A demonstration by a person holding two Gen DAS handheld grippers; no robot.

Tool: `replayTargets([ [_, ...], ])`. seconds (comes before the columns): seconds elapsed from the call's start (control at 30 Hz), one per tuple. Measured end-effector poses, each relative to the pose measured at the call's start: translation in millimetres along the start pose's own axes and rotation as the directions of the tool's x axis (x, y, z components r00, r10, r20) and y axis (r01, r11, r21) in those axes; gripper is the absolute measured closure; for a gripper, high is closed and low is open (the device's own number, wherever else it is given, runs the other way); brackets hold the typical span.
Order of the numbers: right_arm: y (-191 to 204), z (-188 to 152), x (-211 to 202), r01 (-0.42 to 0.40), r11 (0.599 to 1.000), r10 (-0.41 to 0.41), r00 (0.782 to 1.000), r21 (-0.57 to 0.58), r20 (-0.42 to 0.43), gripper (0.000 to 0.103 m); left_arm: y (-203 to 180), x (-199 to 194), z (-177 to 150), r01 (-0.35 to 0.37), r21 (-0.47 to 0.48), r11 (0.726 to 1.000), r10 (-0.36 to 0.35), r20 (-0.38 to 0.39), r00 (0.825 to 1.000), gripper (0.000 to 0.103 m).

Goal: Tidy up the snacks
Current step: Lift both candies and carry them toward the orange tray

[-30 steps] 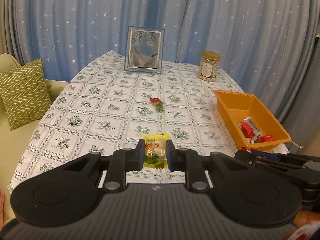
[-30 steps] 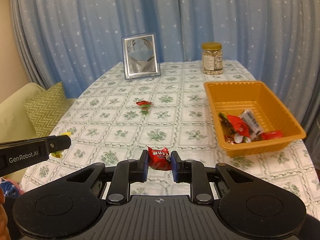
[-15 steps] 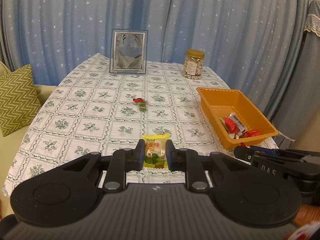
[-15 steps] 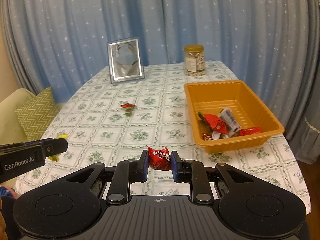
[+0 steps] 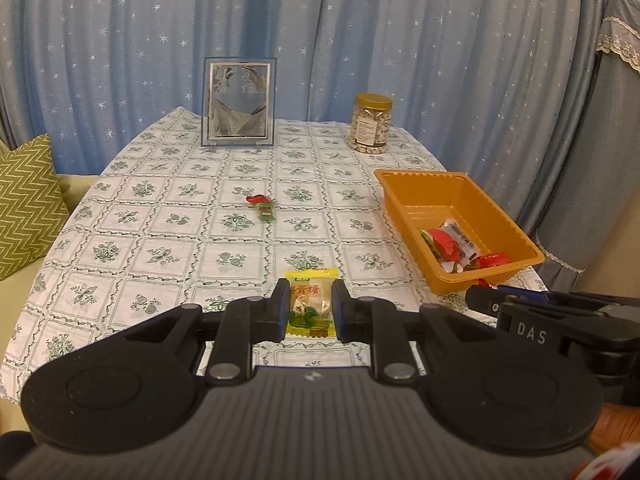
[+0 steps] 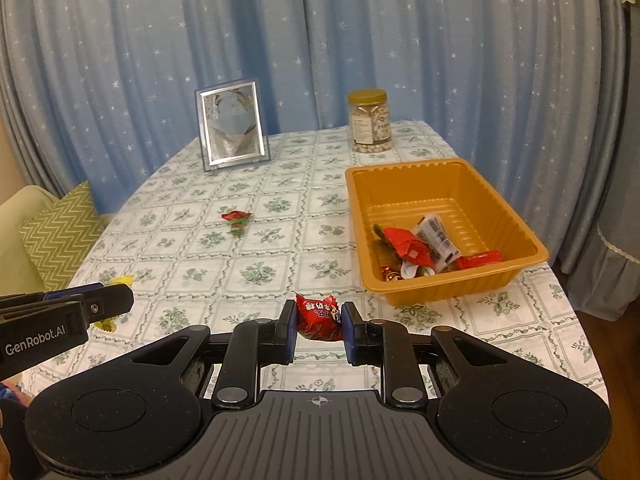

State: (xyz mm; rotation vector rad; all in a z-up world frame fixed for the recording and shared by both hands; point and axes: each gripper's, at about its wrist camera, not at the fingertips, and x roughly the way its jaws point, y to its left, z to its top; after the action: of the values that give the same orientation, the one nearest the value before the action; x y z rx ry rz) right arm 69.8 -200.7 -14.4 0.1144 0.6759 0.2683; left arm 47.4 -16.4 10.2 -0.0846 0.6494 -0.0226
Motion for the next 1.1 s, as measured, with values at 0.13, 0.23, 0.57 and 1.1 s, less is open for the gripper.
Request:
replayTargets([
  [0.13, -6.1, 0.6, -1.1, 0.014, 1.0, -0.014, 1.0, 0.012, 0.003, 0.08, -7.5, 2.4, 1.3, 0.011, 0.01, 1.0, -0.011, -0.001, 1.0, 0.084],
  [0.23, -12.7, 1.3, -2.2, 0.029, 0.999, -0.029, 1.0, 0.021, 0.006, 0.08, -14.5, 5.4, 2.3, 0.023, 0.02, 1.0, -0.023, -0.004, 1.0, 0.084],
  [0.57, -52.0, 9.4, -8.7, 0.11, 0.99, -0.112, 0.993, 0.085, 0.027, 0.08, -51.2, 22.4, 14.6, 0.082, 0.071, 0.994, -0.082, -0.004, 0.997, 0.084],
  [1.1, -104.6, 22.2, -4.5, 0.193, 0.968, -0.196, 0.98, 0.159, 0.008, 0.08, -100.2, 63.3, 39.1, 0.158, 0.132, 0.979, -0.156, -0.025, 0.987, 0.084],
])
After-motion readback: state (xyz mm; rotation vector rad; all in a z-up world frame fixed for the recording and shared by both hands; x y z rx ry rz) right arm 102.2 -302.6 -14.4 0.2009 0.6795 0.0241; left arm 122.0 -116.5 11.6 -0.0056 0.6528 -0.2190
